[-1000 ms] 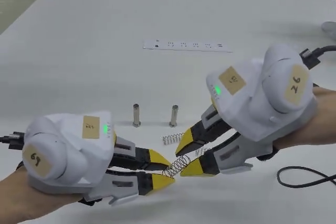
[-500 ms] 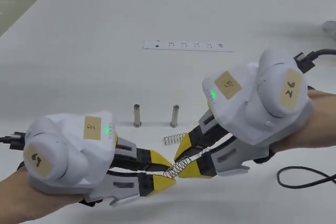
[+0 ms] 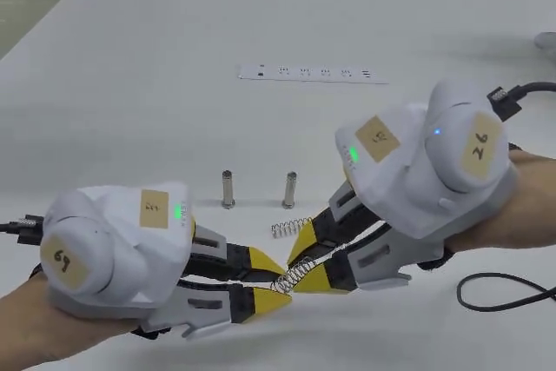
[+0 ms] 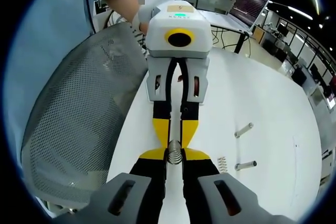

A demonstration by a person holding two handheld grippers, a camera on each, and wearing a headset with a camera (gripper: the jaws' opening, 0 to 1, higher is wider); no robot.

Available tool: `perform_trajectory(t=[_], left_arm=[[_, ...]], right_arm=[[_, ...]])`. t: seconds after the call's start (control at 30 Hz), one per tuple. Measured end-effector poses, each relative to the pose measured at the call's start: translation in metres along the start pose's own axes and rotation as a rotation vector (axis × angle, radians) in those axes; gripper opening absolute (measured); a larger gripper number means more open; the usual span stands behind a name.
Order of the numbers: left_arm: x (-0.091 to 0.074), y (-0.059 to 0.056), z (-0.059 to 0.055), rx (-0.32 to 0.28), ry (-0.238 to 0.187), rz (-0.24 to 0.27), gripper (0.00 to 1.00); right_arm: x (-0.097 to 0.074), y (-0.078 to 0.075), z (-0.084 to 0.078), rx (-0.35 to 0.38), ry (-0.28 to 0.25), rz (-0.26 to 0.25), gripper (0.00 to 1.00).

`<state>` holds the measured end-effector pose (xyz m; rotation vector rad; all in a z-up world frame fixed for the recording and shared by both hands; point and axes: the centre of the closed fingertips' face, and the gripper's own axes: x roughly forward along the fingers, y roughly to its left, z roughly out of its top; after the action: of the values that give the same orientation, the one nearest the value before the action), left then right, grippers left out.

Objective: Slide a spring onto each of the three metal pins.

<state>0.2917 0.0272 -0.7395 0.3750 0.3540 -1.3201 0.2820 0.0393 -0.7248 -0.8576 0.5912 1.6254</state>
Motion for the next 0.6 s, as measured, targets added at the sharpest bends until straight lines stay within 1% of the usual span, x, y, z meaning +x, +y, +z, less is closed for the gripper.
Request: perform_trajectory(t=[0.03,0.07,0.6], left_arm=[[0.0001,0.0001,0.0000,0.000,0.000,0.000,0.02],[0.0003,0.0005,0.0002,0.006,0.001,0.002,0.02],[0.0015,0.0008,0.0006,-0.003,-0.001,0.003,0.02]], right_arm=[[0.0000,-0.0003,-0.0003,0.009,0.000,-0.001,0.08],[-0.0001,-0.0005,-0.0003,0.009,0.000,-0.001,0.08],[-0.0005,-0.0010,-0.0012,0.008,0.012,0.004,0.07]])
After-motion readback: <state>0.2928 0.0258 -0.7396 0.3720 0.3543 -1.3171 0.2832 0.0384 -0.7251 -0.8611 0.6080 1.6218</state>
